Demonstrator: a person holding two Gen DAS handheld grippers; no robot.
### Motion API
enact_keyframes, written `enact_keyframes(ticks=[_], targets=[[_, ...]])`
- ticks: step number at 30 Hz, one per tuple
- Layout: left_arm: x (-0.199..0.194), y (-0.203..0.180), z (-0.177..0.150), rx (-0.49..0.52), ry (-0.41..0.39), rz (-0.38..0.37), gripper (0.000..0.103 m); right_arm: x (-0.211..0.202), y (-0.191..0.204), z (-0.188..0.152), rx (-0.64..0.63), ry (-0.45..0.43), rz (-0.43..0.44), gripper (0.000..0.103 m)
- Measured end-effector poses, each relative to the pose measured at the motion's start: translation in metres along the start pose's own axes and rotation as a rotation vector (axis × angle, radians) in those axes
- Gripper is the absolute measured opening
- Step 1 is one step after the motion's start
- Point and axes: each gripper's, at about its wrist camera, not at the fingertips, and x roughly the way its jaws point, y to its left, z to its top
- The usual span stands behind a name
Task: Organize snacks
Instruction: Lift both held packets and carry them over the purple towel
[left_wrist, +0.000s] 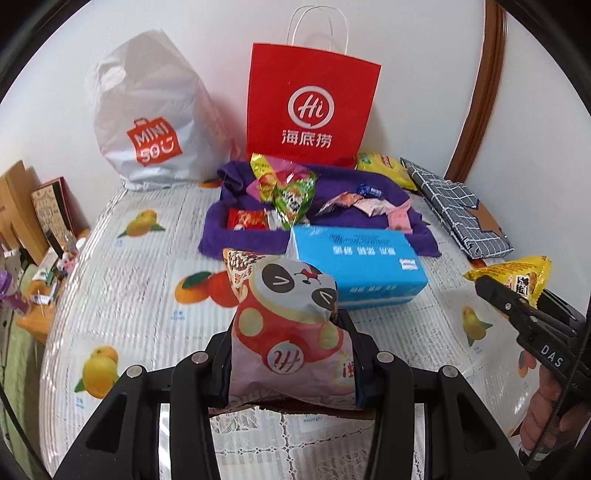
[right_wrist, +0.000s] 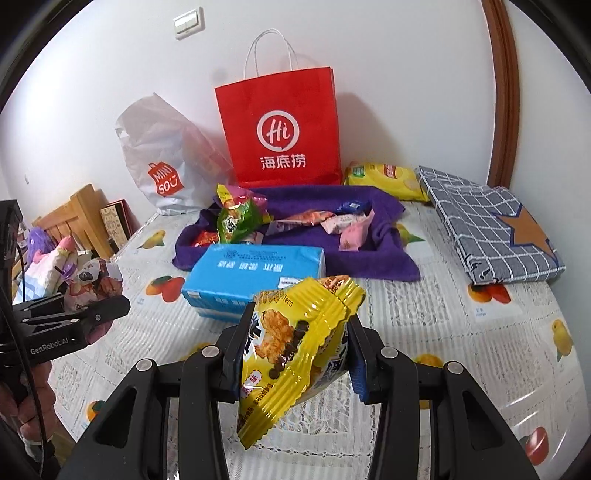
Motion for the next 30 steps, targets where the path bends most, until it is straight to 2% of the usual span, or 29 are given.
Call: enact_keyframes(ticks=[6, 14, 30], targets=[[-0.004, -0.005, 0.023, 0.019, -0.016, -0.018, 0.044, 0.002, 0.002, 0.016, -0.008, 0.004, -0.004, 0.043], [0.000, -0.007, 0.061, 0.049, -0.042, -0.005, 0.044, 0.010, 0.005, 0.050, -0.028, -0.023, -0.022, 0.043], [0.043, -0.014, 0.148, 0.097, -0.076, 0.000, 0.044, 0.062, -0.003, 0.122, -0.043, -0.048, -0.041, 0.043]])
